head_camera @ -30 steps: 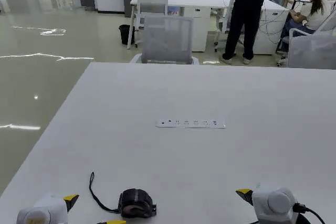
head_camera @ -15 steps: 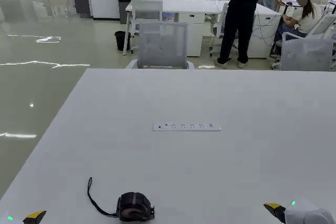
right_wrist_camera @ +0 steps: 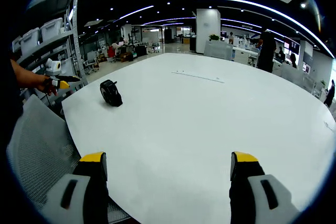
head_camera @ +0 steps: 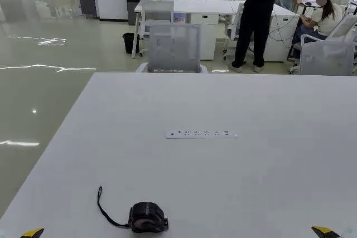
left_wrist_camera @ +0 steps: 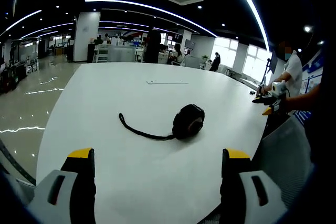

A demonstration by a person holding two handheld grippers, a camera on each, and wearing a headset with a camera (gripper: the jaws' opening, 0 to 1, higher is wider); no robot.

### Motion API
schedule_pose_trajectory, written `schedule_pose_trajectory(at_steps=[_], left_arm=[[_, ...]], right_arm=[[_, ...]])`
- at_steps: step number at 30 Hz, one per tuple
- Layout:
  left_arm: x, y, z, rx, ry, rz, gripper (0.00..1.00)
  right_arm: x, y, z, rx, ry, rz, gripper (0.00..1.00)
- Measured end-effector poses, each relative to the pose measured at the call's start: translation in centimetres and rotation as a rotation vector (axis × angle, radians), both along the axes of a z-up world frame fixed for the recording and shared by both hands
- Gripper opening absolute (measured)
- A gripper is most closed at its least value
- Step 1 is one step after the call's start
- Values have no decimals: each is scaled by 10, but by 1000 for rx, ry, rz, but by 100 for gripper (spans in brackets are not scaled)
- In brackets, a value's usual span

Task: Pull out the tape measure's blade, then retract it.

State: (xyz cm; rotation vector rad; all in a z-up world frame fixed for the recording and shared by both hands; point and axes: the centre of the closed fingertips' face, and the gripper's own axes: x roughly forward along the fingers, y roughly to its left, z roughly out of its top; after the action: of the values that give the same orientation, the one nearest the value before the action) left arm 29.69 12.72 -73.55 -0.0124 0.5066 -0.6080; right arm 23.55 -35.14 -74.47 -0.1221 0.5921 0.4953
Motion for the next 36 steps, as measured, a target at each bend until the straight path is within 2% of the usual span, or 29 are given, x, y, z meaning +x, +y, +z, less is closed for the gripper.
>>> schedule_pose_trajectory(at_steps=[3,7,13,20,23,28,36], left_arm=[[1,1,-1,14,-1,-7,99],[6,4,2,6,-16,11,99],[10,3,3,-9,-11,17,99],[11,3,-8,1,13,-1,99],[12,4,-9,-1,11,7,99],[12,7,-14,0,17,7,99],[12,12,-20,-10,26,31,99]], right_arm=[[-5,-7,-3,1,8,-25,100],[-9,-12,-10,4,26,-49,100],[-6,-16,-12,17,33,-78,100],[-6,-15,-19,12,46,-74,100],[-6,-14,-15,8,35,-75,100],[-6,-14,-18,-9,46,-68,100],[-6,-14,-22,1,53,-74,100]])
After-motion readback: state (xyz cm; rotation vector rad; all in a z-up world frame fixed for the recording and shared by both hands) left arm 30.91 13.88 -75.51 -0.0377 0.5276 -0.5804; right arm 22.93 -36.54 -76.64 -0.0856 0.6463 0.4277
